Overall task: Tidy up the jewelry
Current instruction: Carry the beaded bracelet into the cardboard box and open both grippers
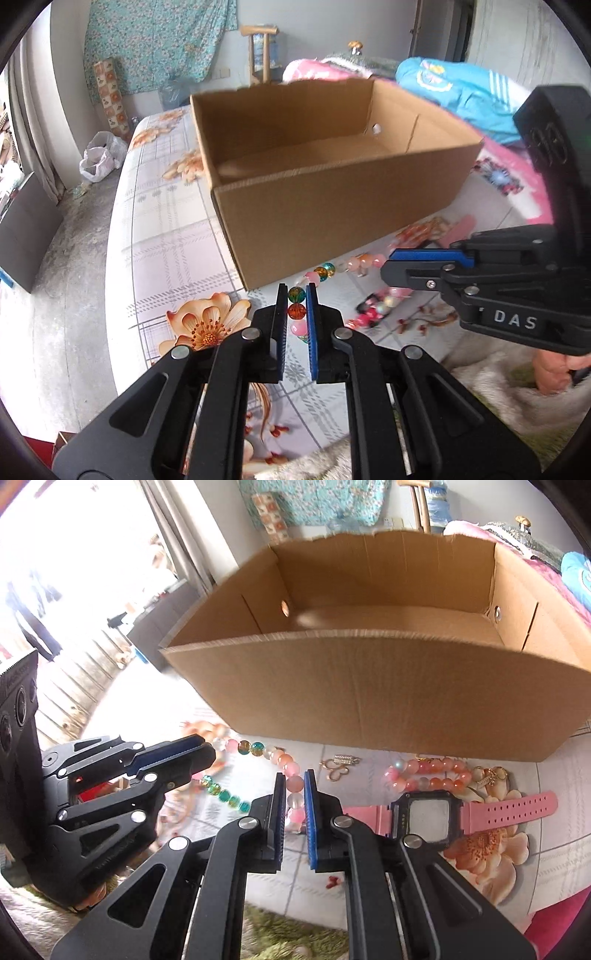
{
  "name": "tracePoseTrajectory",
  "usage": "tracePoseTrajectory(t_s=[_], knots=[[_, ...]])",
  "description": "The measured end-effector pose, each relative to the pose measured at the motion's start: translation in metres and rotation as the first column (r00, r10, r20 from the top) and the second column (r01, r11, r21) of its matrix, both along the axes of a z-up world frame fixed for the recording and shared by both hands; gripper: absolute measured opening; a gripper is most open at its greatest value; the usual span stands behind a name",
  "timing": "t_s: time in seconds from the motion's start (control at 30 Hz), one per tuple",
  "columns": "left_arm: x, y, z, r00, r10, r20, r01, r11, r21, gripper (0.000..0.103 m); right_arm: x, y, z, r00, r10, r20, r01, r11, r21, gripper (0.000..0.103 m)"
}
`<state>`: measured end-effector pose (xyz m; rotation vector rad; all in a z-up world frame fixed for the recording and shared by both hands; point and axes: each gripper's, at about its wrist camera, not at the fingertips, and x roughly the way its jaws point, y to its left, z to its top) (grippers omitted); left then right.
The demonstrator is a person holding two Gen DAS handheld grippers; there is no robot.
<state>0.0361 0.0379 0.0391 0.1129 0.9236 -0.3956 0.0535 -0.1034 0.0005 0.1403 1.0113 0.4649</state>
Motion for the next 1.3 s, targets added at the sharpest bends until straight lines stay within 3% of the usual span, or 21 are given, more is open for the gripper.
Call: tracePoseTrajectory(t_s=[0.13,0.23,0.37,0.43,0.53,0.6,0.7,0.83,0.93,1.13,1.3], knots=[[-0.006,-0.001,0.040,0.998,-0.022,0.063,0.025,0.998,-0.054,0.009,-0.016,-0.024,0.038,0.995,0.021,0.097,-0.027,0.998,0.057,0.010],[-0.001,-0.002,0.077,0.988,-0.048,0.144,0.062,0.993,-0.096,0.009,-0.020,-0.035,0.082,0.964,0.051,0.261,-0.064,0.997,0.041,0.010],[0.022,-0.015,0.106,0.970,-0.083,0.228,0.111,0.987,-0.113,0.009,0.009,-0.040,0.118,0.926,0.080,0.370,-0.088,0.996,0.004,0.010],[0.048,-0.021,0.113,0.966,-0.082,0.246,0.110,0.989,-0.100,0.009,0.037,-0.045,0.127,0.927,0.089,0.365,-0.094,0.996,-0.004,0.010],[0.088,-0.031,0.110,0.973,-0.063,0.224,0.080,0.995,-0.065,0.009,0.081,-0.046,0.125,0.952,0.105,0.288,-0.115,0.993,0.020,0.010],[0.122,-0.031,0.100,0.982,-0.043,0.184,0.050,0.998,-0.032,0.009,0.120,-0.042,0.114,0.975,0.124,0.186,-0.133,0.991,0.035,0.010],[0.160,-0.038,0.080,0.992,-0.025,0.120,0.023,1.000,0.020,0.009,0.172,-0.027,0.080,0.986,0.158,0.050,-0.160,0.986,0.040,0.010],[0.198,-0.042,0.041,1.000,-0.007,0.008,0.006,0.994,0.106,0.009,0.230,-0.011,0.032,0.972,0.181,-0.149,-0.178,0.983,0.035,0.010],[0.210,-0.049,0.021,1.000,-0.008,-0.009,0.010,0.975,0.224,0.009,0.260,-0.002,-0.002,0.946,0.178,-0.272,-0.171,0.984,0.047,0.010],[0.221,-0.056,0.006,1.000,0.006,-0.028,0.003,0.946,0.325,0.009,0.306,0.012,-0.036,0.930,0.119,-0.349,-0.130,0.991,-0.007,0.011],[0.223,-0.046,0.013,0.998,0.061,-0.014,-0.055,0.956,0.287,0.012,0.305,0.013,-0.034,0.934,0.095,-0.345,-0.108,0.994,-0.020,0.016]])
